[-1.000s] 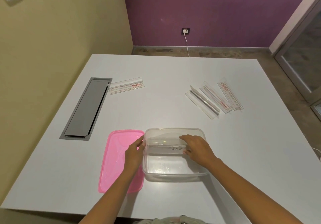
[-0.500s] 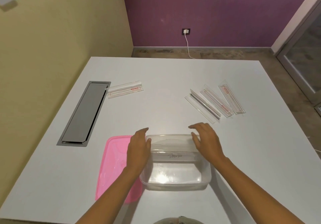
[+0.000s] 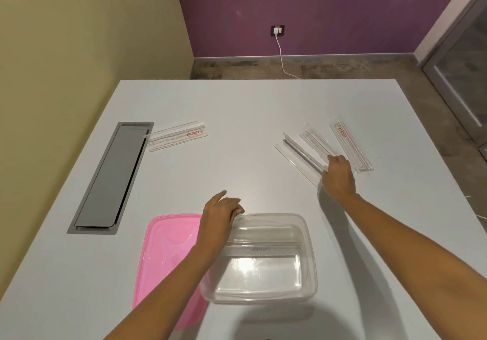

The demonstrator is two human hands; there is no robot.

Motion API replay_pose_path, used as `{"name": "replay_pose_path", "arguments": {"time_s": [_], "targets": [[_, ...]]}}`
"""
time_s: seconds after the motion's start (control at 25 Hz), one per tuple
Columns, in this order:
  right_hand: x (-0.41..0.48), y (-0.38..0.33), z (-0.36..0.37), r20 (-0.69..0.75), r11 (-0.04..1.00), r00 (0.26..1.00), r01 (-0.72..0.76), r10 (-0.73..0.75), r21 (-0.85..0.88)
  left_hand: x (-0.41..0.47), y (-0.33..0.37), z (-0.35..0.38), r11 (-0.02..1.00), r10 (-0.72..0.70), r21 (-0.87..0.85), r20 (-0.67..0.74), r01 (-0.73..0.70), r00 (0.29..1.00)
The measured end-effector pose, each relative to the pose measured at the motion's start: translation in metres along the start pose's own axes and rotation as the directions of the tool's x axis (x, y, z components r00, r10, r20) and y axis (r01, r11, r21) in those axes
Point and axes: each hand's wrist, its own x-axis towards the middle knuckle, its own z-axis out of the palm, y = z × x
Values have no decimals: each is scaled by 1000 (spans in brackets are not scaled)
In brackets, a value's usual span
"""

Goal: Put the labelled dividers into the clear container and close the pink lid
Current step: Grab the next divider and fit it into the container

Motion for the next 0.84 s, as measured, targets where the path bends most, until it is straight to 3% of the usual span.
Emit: {"name": "replay_pose_path", "arguments": {"time_s": [0.24, 0.44, 0.56, 0.68, 0.84], "targets": [[12, 16, 7, 36, 998, 998, 52, -50, -46, -8, 11, 3, 982, -124, -145, -19, 120, 992], [8, 16, 3, -29, 992, 995, 89, -92, -85, -8, 15, -2, 982, -102, -165, -26, 96, 994], [-5, 10, -12, -81, 976, 977, 186, -196, -117, -6, 16, -8, 988, -92, -127, -9, 90, 996], [-28, 3, -31, -153, 927, 921, 333, -359, -171, -6, 23, -22, 953, -162, -264, -33, 147, 986], [-70, -7, -58, -341, 833, 760, 497, -554, -244, -3, 37, -51, 822, -293, -507, 16, 260, 956]]}}
